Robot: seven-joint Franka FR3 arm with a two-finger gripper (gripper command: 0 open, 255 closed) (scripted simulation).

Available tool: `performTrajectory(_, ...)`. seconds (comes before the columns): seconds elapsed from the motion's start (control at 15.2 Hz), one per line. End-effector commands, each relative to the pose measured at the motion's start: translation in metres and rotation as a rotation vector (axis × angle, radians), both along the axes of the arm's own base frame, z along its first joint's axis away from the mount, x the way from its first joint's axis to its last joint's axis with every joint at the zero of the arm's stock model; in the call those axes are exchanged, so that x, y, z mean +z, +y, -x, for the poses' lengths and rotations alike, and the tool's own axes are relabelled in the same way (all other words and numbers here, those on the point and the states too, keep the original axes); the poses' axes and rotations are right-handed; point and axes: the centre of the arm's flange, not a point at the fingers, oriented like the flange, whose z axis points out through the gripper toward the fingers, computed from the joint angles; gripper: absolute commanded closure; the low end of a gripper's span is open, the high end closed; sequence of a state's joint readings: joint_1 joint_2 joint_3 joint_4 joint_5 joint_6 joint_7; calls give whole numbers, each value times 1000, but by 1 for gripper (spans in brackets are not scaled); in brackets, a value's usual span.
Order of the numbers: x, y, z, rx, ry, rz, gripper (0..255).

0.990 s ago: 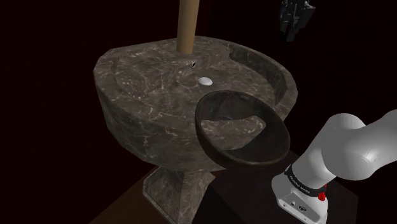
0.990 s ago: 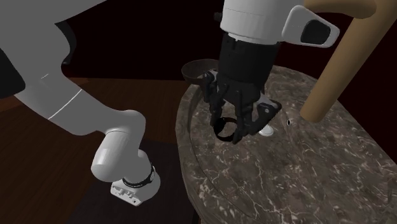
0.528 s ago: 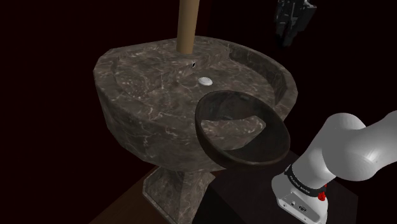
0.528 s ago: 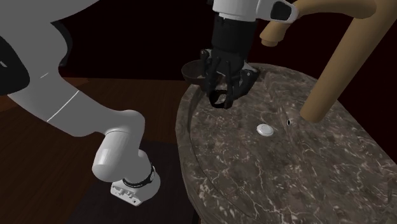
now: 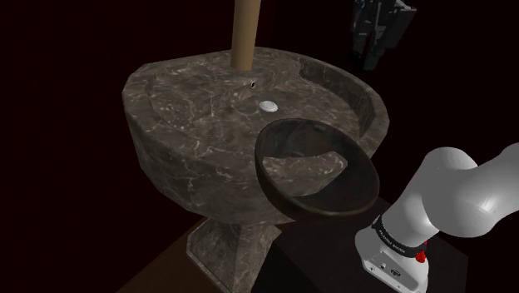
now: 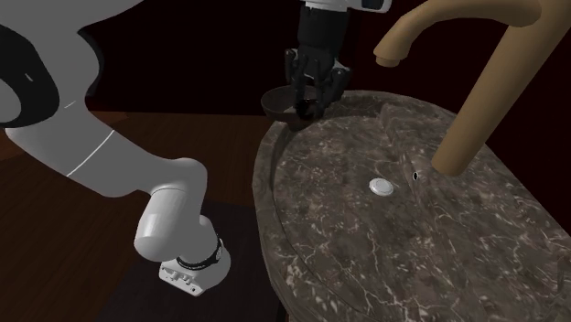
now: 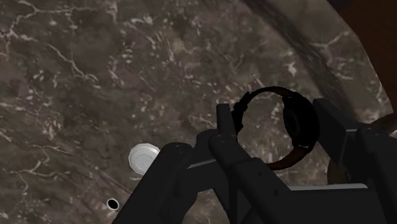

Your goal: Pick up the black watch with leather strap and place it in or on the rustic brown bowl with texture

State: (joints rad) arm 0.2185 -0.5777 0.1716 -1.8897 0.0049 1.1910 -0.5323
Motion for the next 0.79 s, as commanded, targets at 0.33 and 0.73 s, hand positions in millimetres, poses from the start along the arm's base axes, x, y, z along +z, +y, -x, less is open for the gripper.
performTrajectory(0.33,-1,93,24,-1,0,-1,255)
performTrajectory(0.73,-1,169,43,-1,0,-1,255)
